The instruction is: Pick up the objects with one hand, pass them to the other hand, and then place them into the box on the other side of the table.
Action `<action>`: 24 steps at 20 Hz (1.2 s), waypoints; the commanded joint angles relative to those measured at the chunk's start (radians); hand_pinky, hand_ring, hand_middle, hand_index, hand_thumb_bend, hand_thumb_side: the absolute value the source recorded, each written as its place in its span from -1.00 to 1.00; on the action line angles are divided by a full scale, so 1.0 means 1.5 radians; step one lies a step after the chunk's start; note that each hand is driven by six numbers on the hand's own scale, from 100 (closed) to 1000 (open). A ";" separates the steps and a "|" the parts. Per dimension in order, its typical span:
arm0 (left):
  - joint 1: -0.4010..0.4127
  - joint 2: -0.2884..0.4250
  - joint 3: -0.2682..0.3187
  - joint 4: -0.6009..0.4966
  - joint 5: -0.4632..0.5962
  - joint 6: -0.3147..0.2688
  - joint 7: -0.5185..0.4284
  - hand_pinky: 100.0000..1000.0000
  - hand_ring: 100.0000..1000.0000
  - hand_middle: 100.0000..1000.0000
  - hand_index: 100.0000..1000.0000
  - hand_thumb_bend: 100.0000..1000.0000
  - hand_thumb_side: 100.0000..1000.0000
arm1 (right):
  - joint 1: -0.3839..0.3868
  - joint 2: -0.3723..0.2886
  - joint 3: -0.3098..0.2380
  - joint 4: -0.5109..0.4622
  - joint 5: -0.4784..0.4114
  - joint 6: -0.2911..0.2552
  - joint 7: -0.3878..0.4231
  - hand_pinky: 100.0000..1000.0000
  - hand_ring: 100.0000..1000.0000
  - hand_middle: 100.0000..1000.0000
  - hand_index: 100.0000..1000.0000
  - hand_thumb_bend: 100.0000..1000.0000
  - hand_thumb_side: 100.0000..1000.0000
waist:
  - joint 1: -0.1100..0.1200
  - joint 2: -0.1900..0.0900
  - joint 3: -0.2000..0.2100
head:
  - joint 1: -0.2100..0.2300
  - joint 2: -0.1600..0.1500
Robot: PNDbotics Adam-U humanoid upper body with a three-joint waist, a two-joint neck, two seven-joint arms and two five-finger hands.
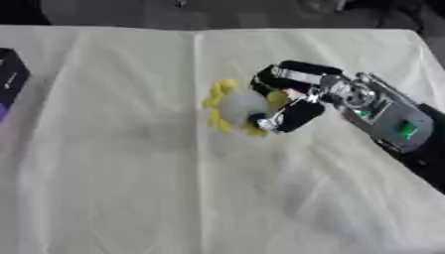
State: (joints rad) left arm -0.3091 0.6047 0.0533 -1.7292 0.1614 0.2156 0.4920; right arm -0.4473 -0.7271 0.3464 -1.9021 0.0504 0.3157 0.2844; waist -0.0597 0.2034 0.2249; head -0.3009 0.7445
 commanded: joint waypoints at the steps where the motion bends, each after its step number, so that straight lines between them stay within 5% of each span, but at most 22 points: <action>1: -0.016 0.022 -0.007 -0.016 -0.011 0.003 -0.015 0.56 0.16 0.22 0.16 0.48 -0.13 | -0.018 0.032 -0.007 0.006 0.000 -0.006 -0.013 0.35 -0.14 -0.37 -0.12 -1.00 -1.00 | 0.014 -0.019 -0.001 | 0.005 -0.009; 9: -0.071 0.067 -0.072 -0.034 -0.047 0.043 -0.083 0.56 0.17 0.20 0.19 0.50 -0.14 | -0.048 0.119 0.012 0.046 0.019 -0.018 -0.050 0.33 -0.16 -0.36 -0.11 -1.00 -1.00 | 0.023 -0.024 -0.003 | 0.014 -0.012; 17: -0.161 0.127 -0.198 -0.072 -0.060 0.123 -0.168 0.58 0.23 0.25 0.27 0.51 -0.14 | -0.062 0.193 0.039 0.093 0.030 -0.034 -0.100 0.33 -0.18 -0.35 -0.09 -1.00 -1.00 | 0.033 -0.029 -0.008 | 0.024 -0.008; 24: -0.256 0.123 -0.310 -0.093 -0.056 0.182 -0.243 0.60 0.29 0.31 0.34 0.49 -0.14 | -0.071 0.233 0.070 0.133 0.032 -0.064 -0.128 0.31 -0.17 -0.32 -0.06 -1.00 -1.00 | 0.040 -0.035 -0.004 | 0.026 -0.006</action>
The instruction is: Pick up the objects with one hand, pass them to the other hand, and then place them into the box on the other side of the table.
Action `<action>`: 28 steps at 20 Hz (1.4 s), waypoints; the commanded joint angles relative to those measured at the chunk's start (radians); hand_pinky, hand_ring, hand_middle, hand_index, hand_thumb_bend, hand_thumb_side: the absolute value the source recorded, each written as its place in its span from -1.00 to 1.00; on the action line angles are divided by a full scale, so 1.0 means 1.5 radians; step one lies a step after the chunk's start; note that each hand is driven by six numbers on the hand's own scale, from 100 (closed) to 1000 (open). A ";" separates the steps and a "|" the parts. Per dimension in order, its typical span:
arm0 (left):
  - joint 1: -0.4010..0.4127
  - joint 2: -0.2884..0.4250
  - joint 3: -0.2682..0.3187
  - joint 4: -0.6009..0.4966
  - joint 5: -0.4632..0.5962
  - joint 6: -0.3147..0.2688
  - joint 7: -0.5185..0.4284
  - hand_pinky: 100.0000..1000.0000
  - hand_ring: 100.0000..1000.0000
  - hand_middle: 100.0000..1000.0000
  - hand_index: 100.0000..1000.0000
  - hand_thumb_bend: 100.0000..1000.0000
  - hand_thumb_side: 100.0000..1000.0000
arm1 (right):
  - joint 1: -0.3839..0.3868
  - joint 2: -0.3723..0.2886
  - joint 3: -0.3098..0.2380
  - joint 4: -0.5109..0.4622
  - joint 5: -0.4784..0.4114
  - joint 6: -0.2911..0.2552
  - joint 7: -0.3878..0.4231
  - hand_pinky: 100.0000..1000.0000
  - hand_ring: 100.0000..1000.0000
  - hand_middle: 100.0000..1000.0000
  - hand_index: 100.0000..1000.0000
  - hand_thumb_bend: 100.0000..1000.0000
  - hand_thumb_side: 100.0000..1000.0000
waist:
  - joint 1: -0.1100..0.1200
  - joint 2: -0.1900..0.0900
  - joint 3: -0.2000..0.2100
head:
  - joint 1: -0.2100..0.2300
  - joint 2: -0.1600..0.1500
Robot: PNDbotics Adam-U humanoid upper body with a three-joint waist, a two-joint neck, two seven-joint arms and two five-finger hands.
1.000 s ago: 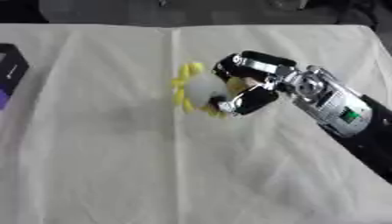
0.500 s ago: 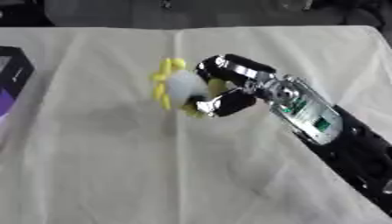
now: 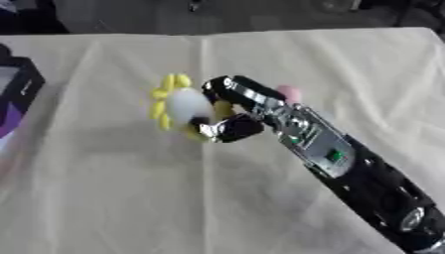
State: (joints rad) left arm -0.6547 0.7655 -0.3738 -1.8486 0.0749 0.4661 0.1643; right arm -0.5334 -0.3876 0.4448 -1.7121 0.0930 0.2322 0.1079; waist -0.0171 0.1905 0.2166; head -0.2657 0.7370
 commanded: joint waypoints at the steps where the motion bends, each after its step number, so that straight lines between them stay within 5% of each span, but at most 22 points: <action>1: -0.038 0.011 -0.037 -0.014 0.000 0.022 -0.035 0.60 0.30 0.32 0.34 0.49 -0.14 | -0.016 0.012 0.007 0.014 0.004 -0.009 -0.016 0.30 -0.17 -0.32 -0.06 -1.00 -1.00 | 0.012 -0.027 0.002 | 0.002 0.000; 16: -0.160 -0.082 -0.132 0.060 -0.085 0.081 -0.211 0.65 0.40 0.41 0.44 0.49 -0.15 | -0.053 0.096 0.031 0.112 0.018 -0.045 -0.089 0.30 -0.18 -0.31 -0.06 -1.00 -1.00 | 0.021 -0.038 0.016 | -0.004 0.021; 28: -0.181 -0.123 -0.143 0.075 -0.084 0.093 -0.341 0.71 0.47 0.44 0.48 0.60 -0.09 | -0.067 0.125 0.024 0.153 0.051 -0.081 -0.108 0.30 -0.18 -0.31 -0.06 -1.00 -1.00 | 0.022 -0.039 0.018 | -0.006 0.022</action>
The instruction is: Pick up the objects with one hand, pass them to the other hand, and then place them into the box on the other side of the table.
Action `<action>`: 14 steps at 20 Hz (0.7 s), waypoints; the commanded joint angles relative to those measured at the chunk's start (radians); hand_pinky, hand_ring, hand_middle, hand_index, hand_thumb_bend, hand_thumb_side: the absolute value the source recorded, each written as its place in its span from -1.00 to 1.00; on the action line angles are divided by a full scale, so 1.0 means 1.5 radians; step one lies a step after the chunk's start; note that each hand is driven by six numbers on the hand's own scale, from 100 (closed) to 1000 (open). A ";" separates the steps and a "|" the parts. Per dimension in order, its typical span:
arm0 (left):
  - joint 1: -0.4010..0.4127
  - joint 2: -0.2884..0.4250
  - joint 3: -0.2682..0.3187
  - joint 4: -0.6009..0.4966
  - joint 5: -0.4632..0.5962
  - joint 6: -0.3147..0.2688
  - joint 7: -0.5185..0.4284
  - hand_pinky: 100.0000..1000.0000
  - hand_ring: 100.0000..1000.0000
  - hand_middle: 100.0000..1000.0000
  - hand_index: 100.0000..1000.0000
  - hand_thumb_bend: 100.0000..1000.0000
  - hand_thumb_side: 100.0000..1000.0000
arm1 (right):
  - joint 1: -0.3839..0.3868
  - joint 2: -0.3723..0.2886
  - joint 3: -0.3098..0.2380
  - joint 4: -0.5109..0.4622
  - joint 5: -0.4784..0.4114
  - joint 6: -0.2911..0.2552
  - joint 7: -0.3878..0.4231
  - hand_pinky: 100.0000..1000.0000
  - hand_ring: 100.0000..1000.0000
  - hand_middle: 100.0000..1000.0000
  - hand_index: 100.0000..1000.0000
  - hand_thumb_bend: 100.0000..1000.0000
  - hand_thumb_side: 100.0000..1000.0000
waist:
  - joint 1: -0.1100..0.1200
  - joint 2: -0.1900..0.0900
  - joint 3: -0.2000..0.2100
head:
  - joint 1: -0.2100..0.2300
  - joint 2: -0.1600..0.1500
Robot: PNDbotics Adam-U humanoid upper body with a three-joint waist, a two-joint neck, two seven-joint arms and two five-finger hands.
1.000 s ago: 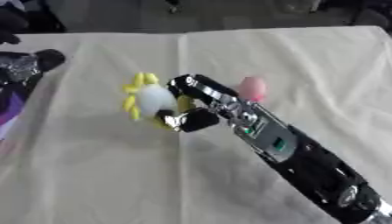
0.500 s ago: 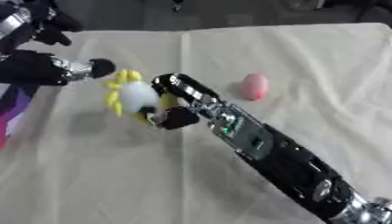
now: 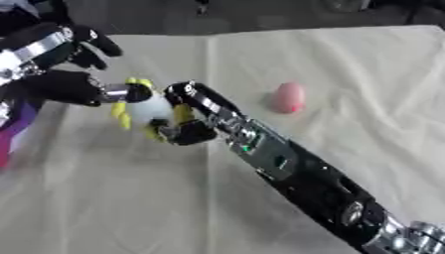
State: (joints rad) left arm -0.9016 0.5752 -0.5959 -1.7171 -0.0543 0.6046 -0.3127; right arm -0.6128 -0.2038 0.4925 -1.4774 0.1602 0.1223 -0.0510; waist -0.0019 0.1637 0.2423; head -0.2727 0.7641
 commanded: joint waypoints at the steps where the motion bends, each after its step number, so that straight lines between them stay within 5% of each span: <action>1: -0.016 0.004 0.006 -0.014 0.001 0.002 -0.033 0.72 0.48 0.44 0.48 0.61 -0.08 | -0.015 0.003 -0.008 -0.002 0.006 -0.009 -0.003 0.30 -0.18 -0.31 -0.06 -1.00 -1.00 | 0.012 -0.021 0.001 | -0.002 0.004; 14: -0.034 -0.011 0.004 0.035 -0.110 0.048 -0.131 0.81 0.61 0.55 0.63 0.54 -0.19 | -0.017 0.008 -0.003 0.000 0.024 -0.047 -0.009 0.30 -0.19 -0.31 -0.06 -1.00 -1.00 | 0.014 -0.019 0.004 | 0.003 0.002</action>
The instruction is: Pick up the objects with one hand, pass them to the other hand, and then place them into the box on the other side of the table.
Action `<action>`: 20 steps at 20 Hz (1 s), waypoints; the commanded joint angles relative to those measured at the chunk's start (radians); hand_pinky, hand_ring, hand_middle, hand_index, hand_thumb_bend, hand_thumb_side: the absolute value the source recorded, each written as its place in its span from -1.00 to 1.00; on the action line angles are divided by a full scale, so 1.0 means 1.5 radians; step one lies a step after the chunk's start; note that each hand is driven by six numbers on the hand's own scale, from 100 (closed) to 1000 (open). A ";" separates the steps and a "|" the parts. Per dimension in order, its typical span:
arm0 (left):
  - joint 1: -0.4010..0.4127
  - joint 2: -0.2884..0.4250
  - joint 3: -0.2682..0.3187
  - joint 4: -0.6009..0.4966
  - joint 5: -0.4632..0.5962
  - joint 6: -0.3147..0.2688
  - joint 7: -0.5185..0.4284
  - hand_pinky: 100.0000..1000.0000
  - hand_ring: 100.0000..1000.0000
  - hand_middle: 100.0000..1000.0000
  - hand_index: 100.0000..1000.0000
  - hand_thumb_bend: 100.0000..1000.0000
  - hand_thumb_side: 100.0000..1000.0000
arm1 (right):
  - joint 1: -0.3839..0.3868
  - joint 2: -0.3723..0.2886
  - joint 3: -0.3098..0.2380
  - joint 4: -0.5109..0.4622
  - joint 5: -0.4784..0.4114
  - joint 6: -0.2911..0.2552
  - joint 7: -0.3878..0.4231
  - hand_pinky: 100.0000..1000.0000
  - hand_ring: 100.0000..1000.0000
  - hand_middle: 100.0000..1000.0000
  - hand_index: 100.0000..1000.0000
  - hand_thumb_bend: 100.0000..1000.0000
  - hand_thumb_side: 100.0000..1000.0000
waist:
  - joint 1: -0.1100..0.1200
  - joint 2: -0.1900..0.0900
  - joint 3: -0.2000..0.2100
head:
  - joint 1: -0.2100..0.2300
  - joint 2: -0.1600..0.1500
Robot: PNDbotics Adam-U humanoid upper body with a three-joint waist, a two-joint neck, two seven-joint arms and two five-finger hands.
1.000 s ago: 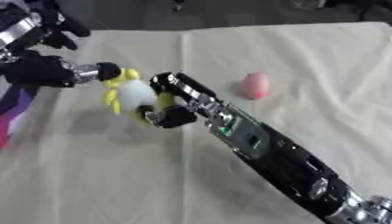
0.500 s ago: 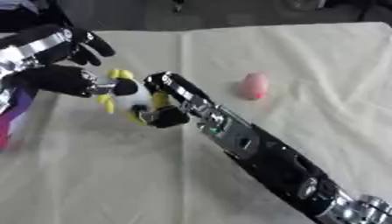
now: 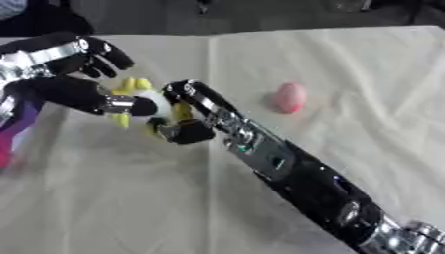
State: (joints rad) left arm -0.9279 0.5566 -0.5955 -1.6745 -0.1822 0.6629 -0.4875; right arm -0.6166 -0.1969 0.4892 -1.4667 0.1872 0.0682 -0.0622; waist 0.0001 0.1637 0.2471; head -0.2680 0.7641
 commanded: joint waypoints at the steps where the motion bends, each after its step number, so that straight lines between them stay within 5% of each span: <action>1: -0.017 -0.001 0.003 0.014 -0.036 0.009 -0.017 0.81 0.61 0.56 0.64 0.54 -0.19 | -0.015 0.004 0.000 -0.010 0.006 -0.018 -0.003 0.30 -0.19 -0.31 -0.06 -1.00 -1.00 | 0.012 -0.019 0.001 | -0.001 0.001; 8: -0.014 -0.024 0.002 0.052 -0.111 -0.012 -0.064 0.80 0.61 0.55 0.62 0.56 -0.21 | -0.016 0.009 0.003 -0.008 0.006 -0.057 -0.014 0.29 -0.20 -0.31 -0.06 -1.00 -1.00 | 0.012 -0.018 0.001 | 0.000 0.000; 14: -0.011 -0.037 0.000 0.071 -0.108 -0.033 -0.124 0.80 0.62 0.53 0.61 0.55 -0.20 | -0.020 0.016 0.002 -0.002 0.002 -0.074 -0.029 0.28 -0.21 -0.32 -0.07 -1.00 -1.00 | 0.012 -0.016 0.001 | 0.002 0.004; 20: -0.016 -0.045 0.003 0.090 -0.122 -0.041 -0.176 0.73 0.56 0.42 0.59 0.36 -0.20 | -0.020 0.016 0.001 0.007 0.001 -0.087 -0.037 0.27 -0.22 -0.32 -0.07 -1.00 -1.00 | 0.011 -0.015 0.000 | 0.006 0.004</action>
State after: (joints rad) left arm -0.9317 0.4832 -0.6014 -1.5375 -0.3571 0.5404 -0.6734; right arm -0.6262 -0.1726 0.4952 -1.4484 0.1894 -0.0543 -0.1148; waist 0.0016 0.1637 0.2470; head -0.2636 0.7641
